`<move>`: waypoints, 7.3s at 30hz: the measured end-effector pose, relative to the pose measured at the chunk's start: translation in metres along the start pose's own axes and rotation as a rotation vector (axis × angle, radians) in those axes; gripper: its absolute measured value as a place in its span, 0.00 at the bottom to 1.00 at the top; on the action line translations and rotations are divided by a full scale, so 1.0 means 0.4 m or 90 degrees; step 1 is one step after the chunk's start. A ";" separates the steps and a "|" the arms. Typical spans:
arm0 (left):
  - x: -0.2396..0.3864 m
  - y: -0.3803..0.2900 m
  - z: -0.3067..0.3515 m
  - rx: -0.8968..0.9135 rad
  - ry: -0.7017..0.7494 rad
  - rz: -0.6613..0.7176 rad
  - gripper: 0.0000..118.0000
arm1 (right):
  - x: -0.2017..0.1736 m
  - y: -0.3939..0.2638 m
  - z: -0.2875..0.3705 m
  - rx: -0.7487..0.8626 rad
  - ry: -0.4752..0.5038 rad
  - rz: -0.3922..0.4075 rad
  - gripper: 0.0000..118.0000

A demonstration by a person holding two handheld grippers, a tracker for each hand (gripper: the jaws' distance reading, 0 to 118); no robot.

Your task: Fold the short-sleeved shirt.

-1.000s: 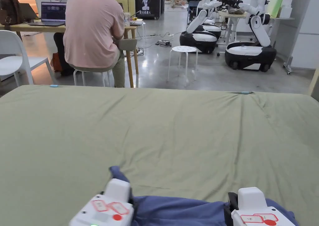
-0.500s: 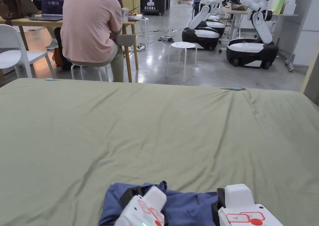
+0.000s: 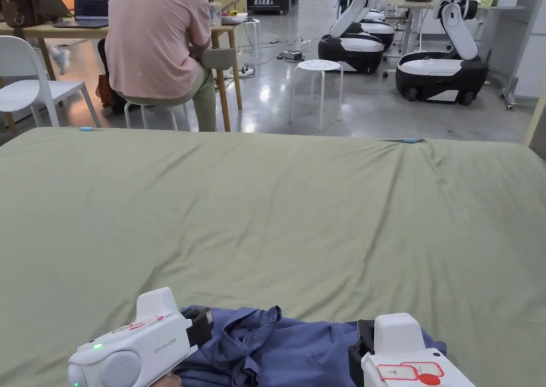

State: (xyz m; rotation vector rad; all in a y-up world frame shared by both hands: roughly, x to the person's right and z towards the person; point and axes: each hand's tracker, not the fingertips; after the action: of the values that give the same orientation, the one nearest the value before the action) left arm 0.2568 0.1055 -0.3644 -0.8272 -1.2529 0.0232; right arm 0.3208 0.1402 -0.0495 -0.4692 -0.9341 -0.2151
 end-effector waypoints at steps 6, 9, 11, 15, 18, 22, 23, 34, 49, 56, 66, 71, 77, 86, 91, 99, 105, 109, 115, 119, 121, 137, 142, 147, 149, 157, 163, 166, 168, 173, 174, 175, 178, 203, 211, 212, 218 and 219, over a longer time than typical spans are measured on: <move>0.021 -0.028 -0.045 -0.028 -0.055 -0.019 0.00 | 0.019 -0.003 0.005 0.000 -0.014 -0.002 0.00; 0.061 -0.060 -0.083 -0.068 -0.060 -0.045 0.00 | 0.029 0.004 -0.002 -0.001 -0.019 -0.008 0.00; 0.089 -0.084 -0.103 -0.072 -0.077 -0.069 0.00 | 0.029 0.005 -0.004 -0.004 -0.020 -0.007 0.00; 0.148 -0.130 -0.149 -0.130 -0.120 -0.076 0.00 | 0.026 0.006 -0.013 -0.012 -0.016 -0.001 0.00; 0.168 -0.144 -0.165 -0.137 -0.086 -0.112 0.00 | 0.021 0.009 -0.013 -0.018 -0.017 0.003 0.00; 0.145 -0.087 -0.073 -0.080 -0.117 -0.081 0.00 | 0.001 0.024 -0.012 -0.022 -0.015 0.014 0.00; 0.128 -0.067 -0.032 -0.053 -0.119 -0.086 0.00 | -0.009 0.029 -0.013 -0.021 -0.013 0.017 0.00; -0.161 0.012 0.130 0.025 -0.018 0.017 0.12 | -0.147 0.031 -0.029 -0.036 0.034 0.032 0.00; -0.335 -0.060 -0.110 -0.092 -0.337 0.459 0.40 | -0.149 0.061 -0.059 -0.058 -0.019 0.050 0.00; -0.295 -0.006 -0.099 -0.073 -0.155 0.315 0.15 | -0.138 0.060 -0.064 -0.073 -0.031 0.042 0.00; -0.310 0.168 0.134 0.095 0.136 -0.075 0.14 | -0.146 0.040 -0.070 -0.077 -0.030 0.022 0.00; -0.127 0.157 0.168 0.144 0.153 -0.248 0.14 | -0.126 0.041 -0.038 -0.060 -0.035 0.016 0.00; 0.186 0.012 0.070 0.126 0.119 -0.487 0.13 | -0.041 0.036 0.026 -0.046 -0.061 -0.007 0.00; 0.361 -0.266 -0.139 0.021 0.186 -0.741 0.13 | 0.075 0.016 0.088 -0.021 -0.074 -0.033 0.00; 0.362 -0.137 -0.023 0.008 -0.001 -0.514 0.70 | 0.097 0.004 0.081 -0.027 -0.058 -0.034 0.00; 0.263 0.060 0.041 0.017 -0.045 -0.231 0.60 | 0.075 0.003 0.036 -0.027 -0.024 -0.058 0.00; 0.167 0.012 -0.041 -0.142 -0.126 -0.052 0.00 | 0.057 0.000 0.020 -0.034 -0.016 -0.056 0.00; 0.179 -0.099 -0.073 -0.205 -0.201 -0.002 0.00 | 0.059 -0.005 0.009 -0.048 -0.024 -0.049 0.00; 0.222 -0.214 -0.133 -0.244 -0.197 -0.045 0.00 | 0.044 -0.007 -0.004 -0.062 -0.027 -0.040 0.00; 0.210 -0.178 -0.098 -0.235 -0.209 -0.050 0.00 | 0.013 0.001 -0.025 -0.069 0.001 -0.048 0.00; 0.192 -0.124 -0.043 -0.185 -0.214 -0.053 0.00 | -0.011 0.010 -0.054 -0.074 0.029 -0.056 0.00; -0.237 0.005 -0.094 -0.177 -0.316 0.309 1.00 | -0.076 -0.030 -0.283 -0.206 0.074 -0.172 0.00; -0.155 -0.032 -0.196 -0.258 -0.402 0.295 0.47 | -0.120 -0.023 -0.278 -0.197 0.041 -0.108 0.00; -0.154 0.002 -0.167 -0.234 -0.303 0.215 0.32 | -0.178 0.026 -0.246 -0.170 0.022 -0.021 0.00; -0.157 0.027 -0.130 -0.210 -0.278 0.148 0.30 | -0.228 0.059 -0.235 -0.145 0.033 0.010 0.00; -0.376 0.147 0.023 -0.138 -0.178 0.136 0.29 | -0.548 0.181 -0.274 -0.084 0.157 0.109 0.00; -0.617 0.251 0.148 -0.090 -0.073 0.152 0.29 | -0.816 0.206 -0.331 -0.083 0.265 0.151 0.00; -0.745 0.315 0.207 -0.083 -0.033 0.168 0.29 | -0.952 0.215 -0.365 -0.078 0.300 0.160 0.00; -0.810 0.351 0.234 -0.081 -0.010 0.166 0.29 | -1.016 0.218 -0.387 -0.078 0.316 0.161 0.00; -0.972 0.442 0.256 -0.099 0.025 0.153 0.29 | -1.123 0.239 -0.437 -0.093 0.339 0.147 0.00; -1.003 0.448 0.252 -0.101 0.026 0.158 0.29 | -1.135 0.243 -0.444 -0.094 0.339 0.147 0.00; -1.025 0.450 0.241 -0.108 0.024 0.170 0.29 | -1.149 0.244 -0.450 -0.096 0.341 0.148 0.00; -1.058 0.442 0.228 -0.107 0.011 0.200 0.29 | -1.160 0.250 -0.459 -0.101 0.346 0.143 0.00; -0.197 0.274 0.376 0.227 0.166 -0.135 0.00 | -0.379 0.321 -0.041 0.081 0.100 0.072 0.00; 0.277 0.232 0.374 0.331 0.070 -0.316 0.00 | -0.044 0.354 0.182 0.160 -0.142 0.076 0.00; 0.306 0.224 0.387 0.340 0.058 -0.316 0.00 | -0.020 0.356 0.205 0.170 -0.147 0.074 0.00; 0.392 0.201 0.428 0.368 0.037 -0.345 0.00 | 0.057 0.338 0.302 0.196 -0.185 0.051 0.00; 0.397 0.201 0.431 0.374 0.039 -0.348 0.00 | 0.061 0.332 0.309 0.197 -0.182 0.048 0.00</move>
State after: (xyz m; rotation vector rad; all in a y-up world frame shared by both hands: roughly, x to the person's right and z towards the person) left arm 0.2011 0.3261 -0.2665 0.0315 -1.2855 -0.0715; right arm 0.2957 0.3166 -0.0065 -0.2504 -1.2042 0.0684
